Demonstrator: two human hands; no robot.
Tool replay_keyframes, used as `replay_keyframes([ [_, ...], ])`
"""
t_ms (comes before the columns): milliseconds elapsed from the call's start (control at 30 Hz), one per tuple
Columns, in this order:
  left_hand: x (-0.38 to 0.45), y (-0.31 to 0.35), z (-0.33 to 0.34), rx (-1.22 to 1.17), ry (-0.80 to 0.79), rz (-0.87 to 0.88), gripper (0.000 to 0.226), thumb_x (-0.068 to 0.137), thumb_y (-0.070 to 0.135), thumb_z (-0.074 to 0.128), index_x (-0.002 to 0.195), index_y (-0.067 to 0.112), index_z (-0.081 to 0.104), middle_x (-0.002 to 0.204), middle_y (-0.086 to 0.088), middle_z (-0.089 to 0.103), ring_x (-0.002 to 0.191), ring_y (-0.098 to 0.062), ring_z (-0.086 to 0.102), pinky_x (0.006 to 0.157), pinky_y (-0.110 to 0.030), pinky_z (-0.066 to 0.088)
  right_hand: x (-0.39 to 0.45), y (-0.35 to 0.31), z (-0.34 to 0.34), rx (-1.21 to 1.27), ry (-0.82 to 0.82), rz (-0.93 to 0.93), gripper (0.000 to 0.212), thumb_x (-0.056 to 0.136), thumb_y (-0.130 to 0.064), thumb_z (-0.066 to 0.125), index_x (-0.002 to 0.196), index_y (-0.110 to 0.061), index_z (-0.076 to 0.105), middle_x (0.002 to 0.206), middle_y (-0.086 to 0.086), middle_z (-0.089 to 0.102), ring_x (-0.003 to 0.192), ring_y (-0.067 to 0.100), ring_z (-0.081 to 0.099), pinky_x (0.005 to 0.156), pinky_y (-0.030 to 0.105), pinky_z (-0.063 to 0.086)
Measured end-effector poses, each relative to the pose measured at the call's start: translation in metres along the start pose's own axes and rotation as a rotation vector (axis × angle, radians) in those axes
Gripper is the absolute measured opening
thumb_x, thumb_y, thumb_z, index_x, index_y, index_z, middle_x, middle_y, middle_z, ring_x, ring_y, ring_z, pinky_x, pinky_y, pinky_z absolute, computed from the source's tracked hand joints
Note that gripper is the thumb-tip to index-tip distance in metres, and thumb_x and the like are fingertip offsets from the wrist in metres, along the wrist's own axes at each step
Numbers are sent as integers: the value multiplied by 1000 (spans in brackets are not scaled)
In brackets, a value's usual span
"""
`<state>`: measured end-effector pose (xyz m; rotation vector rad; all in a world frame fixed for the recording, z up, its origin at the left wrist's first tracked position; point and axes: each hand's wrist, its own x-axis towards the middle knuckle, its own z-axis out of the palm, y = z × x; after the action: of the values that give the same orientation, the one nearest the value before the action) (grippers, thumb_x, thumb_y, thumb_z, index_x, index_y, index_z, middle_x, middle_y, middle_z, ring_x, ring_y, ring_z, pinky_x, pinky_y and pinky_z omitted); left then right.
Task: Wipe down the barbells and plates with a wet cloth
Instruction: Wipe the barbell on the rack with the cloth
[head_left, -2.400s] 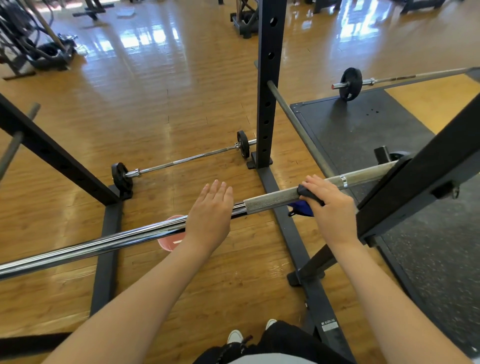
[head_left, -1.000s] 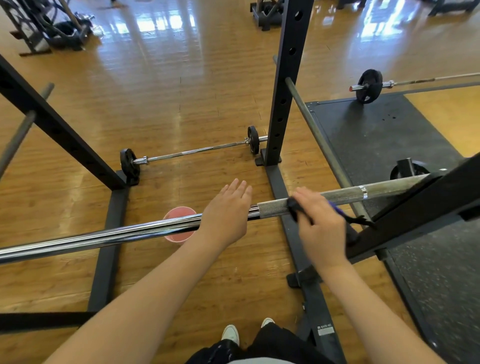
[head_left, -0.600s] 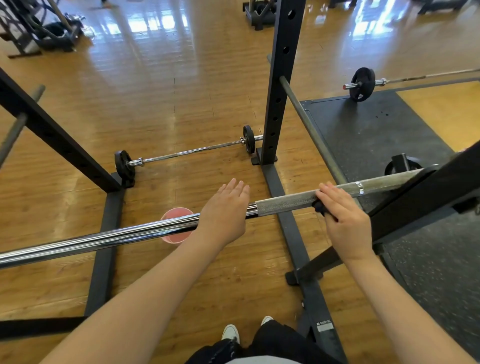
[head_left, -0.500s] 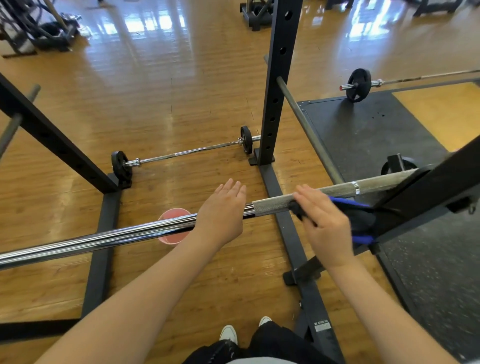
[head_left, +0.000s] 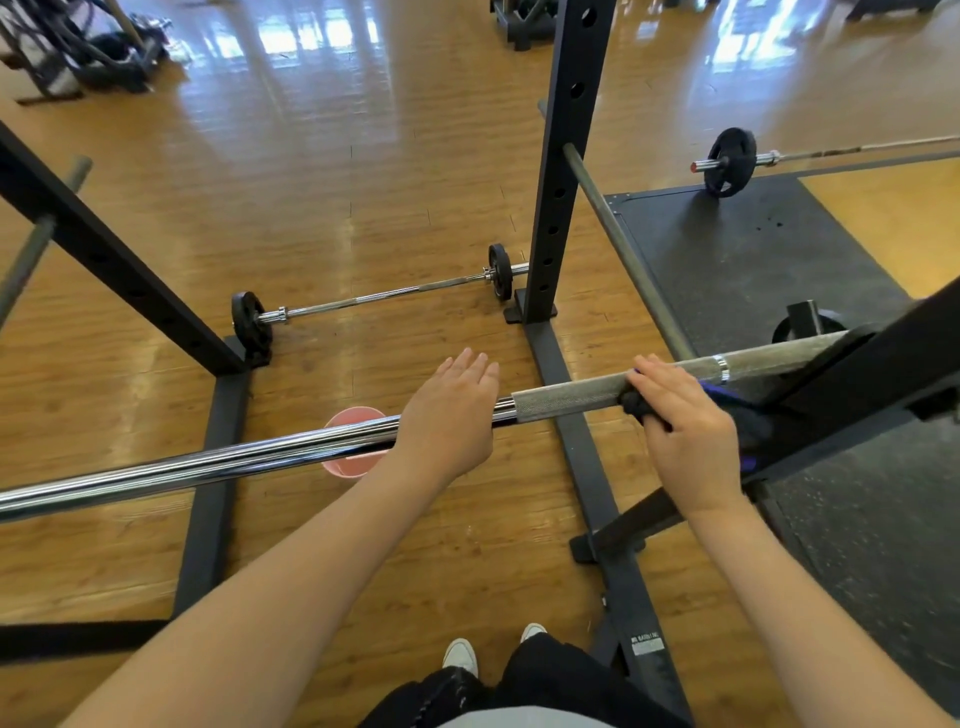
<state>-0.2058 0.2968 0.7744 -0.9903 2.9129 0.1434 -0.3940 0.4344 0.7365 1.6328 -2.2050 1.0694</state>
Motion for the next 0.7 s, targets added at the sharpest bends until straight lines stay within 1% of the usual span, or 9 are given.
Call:
replay_keyframes([
  [67,1,0,1,5,8,-6,66,94,14,48,150,8,15,158,-9,15,146,-20,8,117,-31,6,-1,-27,10,57,-23,-24,49,67,19,70,113,3,65,120,17,62,118,21,52,110,31,32],
  [167,1,1,1,11,11,-8,64,94,16,48,150,7,16,157,-10,17,146,-21,10,117,-30,7,-4,-64,36,140,-106,-142,39,76,4,63,115,1,65,122,16,62,121,20,50,112,28,28],
  [233,1,1,0,2,8,-9,65,94,18,50,150,7,17,157,-9,19,146,-20,11,117,-30,8,-5,-64,44,117,-135,-204,34,84,-3,53,116,-1,65,123,14,62,120,22,52,112,28,27],
  [300,0,1,0,14,5,-9,66,94,19,51,150,8,17,157,-9,19,146,-20,12,117,-30,8,-6,-45,37,97,-126,-180,35,86,-6,46,116,-2,64,124,12,61,120,23,52,113,27,26],
  [367,0,0,1,32,4,-11,65,94,19,49,150,8,17,157,-9,19,146,-21,11,117,-30,8,-8,-19,21,79,-39,-91,35,86,-2,47,117,-2,63,126,8,58,120,24,53,113,28,28],
  [433,0,0,2,45,8,-13,65,95,20,48,150,8,15,157,-9,16,146,-21,10,117,-30,7,-7,4,6,63,33,-25,38,81,10,57,116,-1,63,126,5,55,120,25,53,111,32,32],
  [500,-1,1,2,54,20,-15,65,96,19,45,151,8,13,158,-9,13,146,-21,8,117,-30,4,-5,11,3,38,53,-1,46,72,21,66,114,1,65,124,8,57,118,25,54,108,36,36],
  [567,-1,4,2,80,30,-35,67,96,19,44,151,8,7,159,-9,9,146,-21,5,117,-31,1,-6,9,8,25,68,40,48,69,23,67,112,2,66,121,13,61,118,27,55,106,38,36],
  [700,-1,20,0,97,52,-122,80,95,26,50,151,12,-6,159,-10,-3,146,-26,-3,116,-40,-4,-10,3,17,56,102,92,44,73,20,63,112,2,66,121,16,62,118,29,54,108,39,34],
])
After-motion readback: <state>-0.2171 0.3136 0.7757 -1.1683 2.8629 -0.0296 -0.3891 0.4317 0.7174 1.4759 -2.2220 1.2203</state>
